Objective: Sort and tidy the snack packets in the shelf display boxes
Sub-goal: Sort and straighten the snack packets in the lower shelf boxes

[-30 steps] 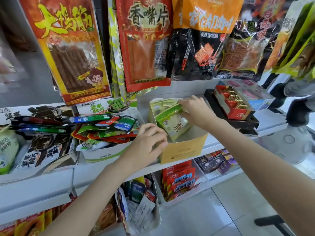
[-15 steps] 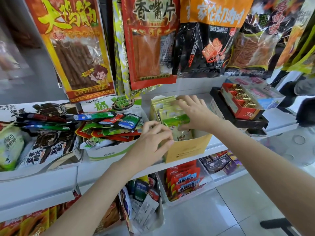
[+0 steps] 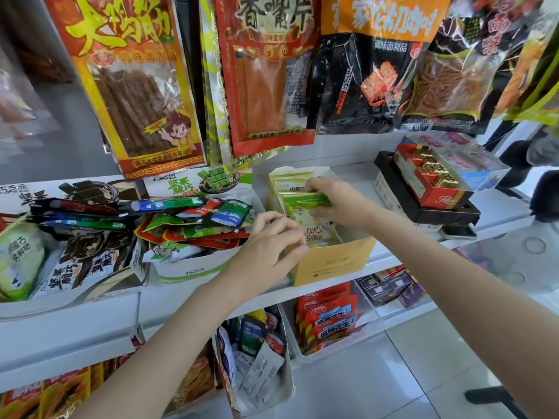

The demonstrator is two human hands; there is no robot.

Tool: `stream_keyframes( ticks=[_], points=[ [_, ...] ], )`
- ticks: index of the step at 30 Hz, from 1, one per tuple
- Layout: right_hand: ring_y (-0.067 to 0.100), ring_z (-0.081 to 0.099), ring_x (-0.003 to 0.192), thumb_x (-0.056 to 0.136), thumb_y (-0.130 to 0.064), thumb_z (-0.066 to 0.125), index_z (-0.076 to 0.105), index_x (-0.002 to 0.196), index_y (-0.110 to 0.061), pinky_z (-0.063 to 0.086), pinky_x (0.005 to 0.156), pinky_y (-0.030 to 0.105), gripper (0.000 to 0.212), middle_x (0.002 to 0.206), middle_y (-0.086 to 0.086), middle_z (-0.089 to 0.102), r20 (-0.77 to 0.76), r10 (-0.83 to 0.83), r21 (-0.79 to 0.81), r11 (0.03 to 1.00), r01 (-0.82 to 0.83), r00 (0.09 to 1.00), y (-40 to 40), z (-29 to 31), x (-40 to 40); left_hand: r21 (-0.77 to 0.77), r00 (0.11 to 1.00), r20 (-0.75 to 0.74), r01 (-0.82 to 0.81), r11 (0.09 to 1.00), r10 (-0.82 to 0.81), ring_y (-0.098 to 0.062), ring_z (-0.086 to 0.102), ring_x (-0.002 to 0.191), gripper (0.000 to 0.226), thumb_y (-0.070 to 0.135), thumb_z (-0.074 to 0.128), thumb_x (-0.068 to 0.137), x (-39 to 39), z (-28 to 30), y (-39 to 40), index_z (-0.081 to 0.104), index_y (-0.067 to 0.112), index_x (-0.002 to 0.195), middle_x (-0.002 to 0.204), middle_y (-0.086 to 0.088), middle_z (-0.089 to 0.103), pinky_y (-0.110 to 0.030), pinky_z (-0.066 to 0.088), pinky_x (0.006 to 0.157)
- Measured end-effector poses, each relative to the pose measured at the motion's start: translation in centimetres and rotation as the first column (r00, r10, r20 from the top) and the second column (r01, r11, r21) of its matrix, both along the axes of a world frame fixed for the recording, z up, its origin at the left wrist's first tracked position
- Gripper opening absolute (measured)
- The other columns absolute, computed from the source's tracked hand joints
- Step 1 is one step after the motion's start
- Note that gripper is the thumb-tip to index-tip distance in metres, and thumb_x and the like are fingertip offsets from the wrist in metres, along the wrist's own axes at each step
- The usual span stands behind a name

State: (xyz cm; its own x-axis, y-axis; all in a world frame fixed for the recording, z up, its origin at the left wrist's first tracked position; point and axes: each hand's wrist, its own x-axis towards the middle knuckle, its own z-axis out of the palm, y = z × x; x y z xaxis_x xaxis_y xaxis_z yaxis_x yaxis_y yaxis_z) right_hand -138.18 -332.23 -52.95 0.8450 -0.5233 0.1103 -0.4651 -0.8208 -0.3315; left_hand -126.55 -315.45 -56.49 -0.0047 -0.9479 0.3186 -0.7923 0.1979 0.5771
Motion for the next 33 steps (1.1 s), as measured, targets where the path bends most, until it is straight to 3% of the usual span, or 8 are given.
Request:
stream_keyframes(
  ticks=[4, 7, 9, 15, 18, 25, 29, 33],
  points=[
    [0.023, 0.050, 0.100, 0.080, -0.006, 0.066, 0.052, 0.116, -0.006, 0.031, 0.075, 0.023, 0.038, 0.106, 0.005, 0.052, 0.144, -0.047, 0.078, 0.996, 0.036, 0.989, -0.1, 0.5, 1.3, -0.004, 1.000, 0.008, 0.013, 1.000, -0.013, -0.003, 0.018, 0.115, 0.015, 0.028, 0.047, 0.094, 0.6, 0.0, 0.0, 0.058, 0.020, 0.087, 0.119, 0.010, 0.051, -0.012, 0.009, 0.092],
    [0.028, 0.028, 0.129, 0.072, -0.028, 0.075, 0.023, 0.142, -0.020, 0.027, 0.107, 0.037, 0.088, 0.143, 0.006, 0.030, -0.100, -0.034, 0.002, 0.999, 0.035, 0.994, -0.3, -0.9, 2.2, -0.016, 1.000, 0.020, 0.011, 1.000, -0.011, -0.004, 0.018, 0.116, 0.016, 0.028, 0.048, 0.094, 1.1, -0.2, -0.2, 0.060, 0.018, 0.089, 0.118, 0.011, 0.051, -0.015, 0.010, 0.095],
    [0.031, 0.011, 0.140, 0.069, -0.036, 0.077, 0.007, 0.146, -0.024, 0.017, 0.114, 0.046, 0.105, 0.154, 0.006, 0.008, -0.145, -0.063, -0.045, 0.997, 0.057, 0.987, -0.1, -1.4, 2.6, -0.011, 1.000, 0.018, 0.005, 1.000, -0.005, -0.003, 0.018, 0.116, 0.016, 0.028, 0.048, 0.093, 1.2, -0.3, -0.3, 0.060, 0.018, 0.090, 0.119, 0.011, 0.051, -0.016, 0.010, 0.095],
    [0.024, 0.004, 0.144, 0.069, -0.024, 0.079, 0.003, 0.147, -0.020, 0.018, 0.113, 0.036, 0.109, 0.156, 0.011, -0.003, -0.006, -0.082, 0.102, 0.991, 0.082, 0.997, 0.4, -0.4, 1.8, 0.046, 0.999, -0.042, -0.019, 0.999, 0.021, -0.006, 0.024, 0.128, 0.023, 0.029, 0.049, 0.093, 1.5, 0.5, 0.4, 0.059, 0.026, 0.113, 0.138, 0.011, 0.038, -0.028, 0.019, 0.105],
    [0.020, 0.007, 0.144, 0.073, -0.021, 0.077, 0.007, 0.148, -0.015, 0.017, 0.111, 0.029, 0.103, 0.156, 0.009, 0.005, 0.026, -0.136, 0.069, 0.989, 0.134, 0.990, 1.4, 0.8, 0.7, 0.002, 0.994, -0.078, -0.082, 0.997, 0.082, 0.004, 0.033, 0.120, 0.035, 0.026, 0.049, 0.093, 2.1, 1.3, 2.1, 0.047, 0.028, 0.128, 0.141, 0.014, 0.032, -0.023, 0.027, 0.102],
    [0.025, 0.041, 0.125, 0.081, -0.014, 0.067, 0.038, 0.135, -0.013, 0.036, 0.103, 0.034, 0.061, 0.136, 0.010, 0.042, 0.197, -0.167, 0.013, 0.986, 0.168, 0.966, 7.9, 3.5, -0.9, -0.144, 0.976, -0.120, -0.198, 0.970, 0.181, -0.005, 0.056, 0.093, 0.023, 0.005, 0.047, 0.092, 4.0, 2.3, 9.0, 0.059, 0.011, 0.111, 0.104, 0.009, 0.050, -0.008, 0.044, 0.082],
    [0.025, 0.049, 0.114, 0.085, -0.011, 0.062, 0.054, 0.121, -0.011, 0.043, 0.095, 0.032, 0.036, 0.120, 0.011, 0.053, 0.277, -0.051, 0.012, 0.999, 0.049, 0.959, 13.0, 3.9, 2.7, -0.160, 0.939, -0.050, -0.343, 0.926, 0.339, -0.007, 0.053, 0.089, 0.023, 0.005, 0.047, 0.092, 7.7, 2.2, 13.8, 0.061, 0.013, 0.108, 0.099, 0.012, 0.051, -0.020, 0.043, 0.079],
    [0.017, 0.050, 0.109, 0.087, -0.018, 0.061, 0.053, 0.123, -0.015, 0.042, 0.098, 0.029, 0.037, 0.121, 0.007, 0.054, 0.220, 0.068, 0.047, 0.996, -0.080, 0.973, 17.6, 3.8, 8.0, -0.174, 0.849, 0.026, -0.516, 0.839, 0.528, -0.018, 0.051, 0.101, 0.023, 0.003, 0.048, 0.089, 11.9, 1.8, 18.2, 0.061, 0.010, 0.107, 0.104, 0.001, 0.056, -0.028, 0.041, 0.086]
  ],
)
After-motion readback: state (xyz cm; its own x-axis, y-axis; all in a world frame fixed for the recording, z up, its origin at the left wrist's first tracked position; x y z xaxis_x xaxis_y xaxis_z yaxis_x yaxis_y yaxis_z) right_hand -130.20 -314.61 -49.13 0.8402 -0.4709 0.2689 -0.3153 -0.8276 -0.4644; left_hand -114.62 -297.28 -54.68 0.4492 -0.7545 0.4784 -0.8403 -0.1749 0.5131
